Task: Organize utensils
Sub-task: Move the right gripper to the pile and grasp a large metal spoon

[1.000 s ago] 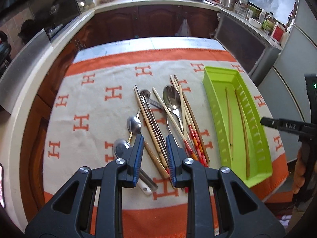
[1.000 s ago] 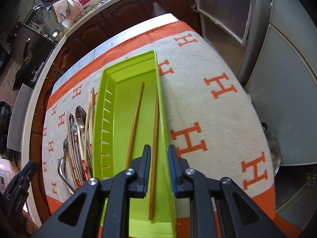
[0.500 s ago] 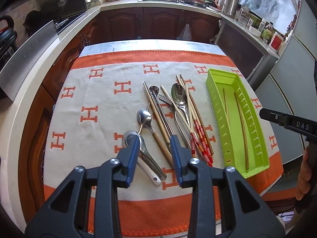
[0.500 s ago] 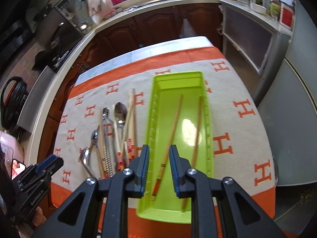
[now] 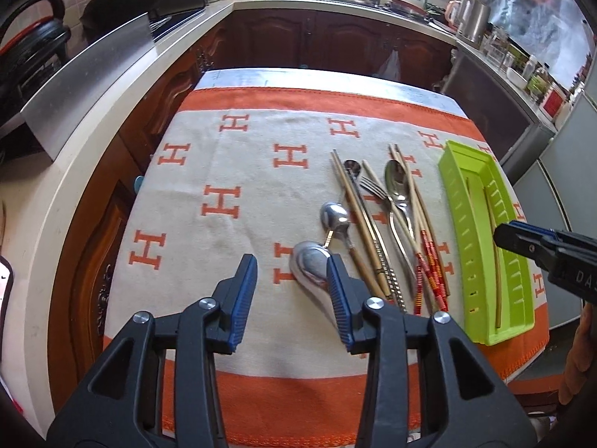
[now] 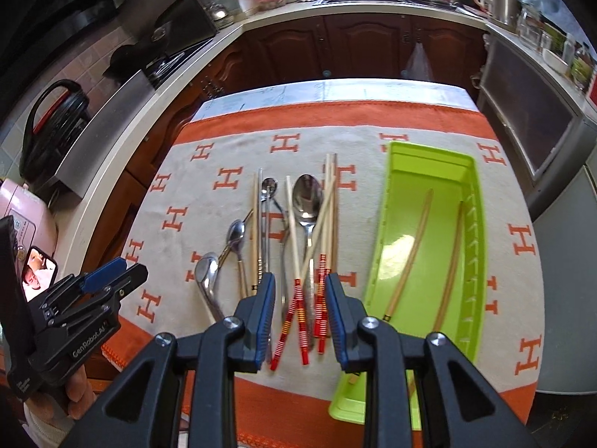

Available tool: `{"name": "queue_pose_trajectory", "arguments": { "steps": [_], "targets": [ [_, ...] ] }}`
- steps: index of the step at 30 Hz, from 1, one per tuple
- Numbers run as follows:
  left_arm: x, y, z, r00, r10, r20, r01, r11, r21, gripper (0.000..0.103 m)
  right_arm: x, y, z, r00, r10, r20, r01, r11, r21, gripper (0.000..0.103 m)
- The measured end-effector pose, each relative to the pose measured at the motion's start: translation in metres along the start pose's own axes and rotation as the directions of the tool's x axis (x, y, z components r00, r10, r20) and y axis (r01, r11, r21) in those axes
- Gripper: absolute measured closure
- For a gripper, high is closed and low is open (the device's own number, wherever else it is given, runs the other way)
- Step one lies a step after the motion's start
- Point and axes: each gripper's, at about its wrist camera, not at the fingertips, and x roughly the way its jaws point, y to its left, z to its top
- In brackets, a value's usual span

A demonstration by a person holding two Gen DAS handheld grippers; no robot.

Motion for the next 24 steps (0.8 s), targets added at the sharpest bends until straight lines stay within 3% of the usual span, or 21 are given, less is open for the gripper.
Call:
{"name": "queue_pose_trajectory", "arguments": {
  "steps": [6, 13, 18, 24],
  "targets": [
    [0.017, 0.024, 0.000, 0.999, -0.007, -0.031, 0.005, 0.998, -0.070, 0.060, 0.017, 0.024, 0.001, 1.000, 0.027, -0.016, -0.028, 0.996, -0.082, 0.076],
    [0.044, 0.033, -0.018, 0.990, -0.086, -0.111, 0.072, 0.989, -0.126, 0.060, 0.050, 0.054, -0.010, 0.995, 0.066, -0.078, -0.081, 0.974, -0.211, 0.076],
    [0.059, 0.038, -0.033, 0.983, -0.098, -0.153, 0.073, 0.985, -0.158, 0.060, 0.079, 0.065, -0.019, 0.975, 0.139, -0.171, -0.177, 0.957, -0.231, 0.076],
    [0.064, 0.049, -0.044, 0.980, -0.112, -0.163, 0.078, 0.977, -0.200, 0.060, 0.105, 0.068, -0.020, 0.954, 0.205, -0.219, -0.250, 0.946, -0.206, 0.076]
  ]
}}
